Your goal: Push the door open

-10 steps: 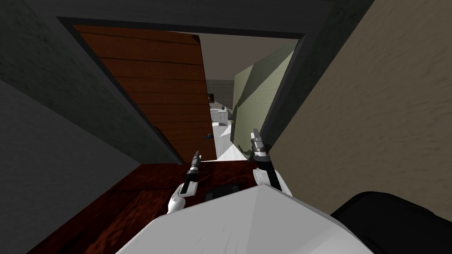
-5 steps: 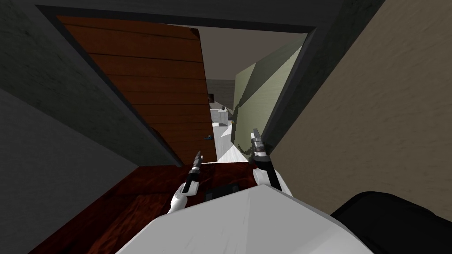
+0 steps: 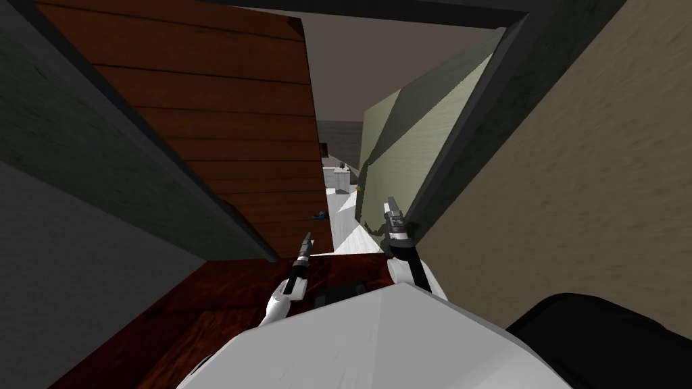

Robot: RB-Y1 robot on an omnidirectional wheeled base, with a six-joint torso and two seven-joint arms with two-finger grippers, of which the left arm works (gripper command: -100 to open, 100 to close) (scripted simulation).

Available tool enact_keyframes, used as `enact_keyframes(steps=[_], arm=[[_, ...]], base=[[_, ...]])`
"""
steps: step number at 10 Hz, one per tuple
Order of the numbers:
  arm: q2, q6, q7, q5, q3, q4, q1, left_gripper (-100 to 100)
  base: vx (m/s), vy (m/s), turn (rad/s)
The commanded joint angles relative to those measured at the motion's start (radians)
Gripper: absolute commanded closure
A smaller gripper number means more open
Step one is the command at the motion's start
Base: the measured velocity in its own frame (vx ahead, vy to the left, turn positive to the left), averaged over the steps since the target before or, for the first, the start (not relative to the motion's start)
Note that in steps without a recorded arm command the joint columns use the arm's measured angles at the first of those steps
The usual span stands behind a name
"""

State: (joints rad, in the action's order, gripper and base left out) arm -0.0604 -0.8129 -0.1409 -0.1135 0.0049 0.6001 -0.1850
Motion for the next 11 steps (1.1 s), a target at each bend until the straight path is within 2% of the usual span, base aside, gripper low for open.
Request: enact_keyframes(steps=[1, 6, 11], arm=[[0.000, 0.000, 0.000, 0.000, 0.000, 0.000, 0.000, -100], [-0.010, 0.001, 0.008, 0.006, 0.009, -0.009, -0.005, -100], [0.000, 0.002, 0.017, 0.014, 0.019, -0.017, -0.009, -100]], base=[[0.076, 0.029, -0.004], [0.167, -0.026, -0.024], [0.200, -0.027, -0.029]])
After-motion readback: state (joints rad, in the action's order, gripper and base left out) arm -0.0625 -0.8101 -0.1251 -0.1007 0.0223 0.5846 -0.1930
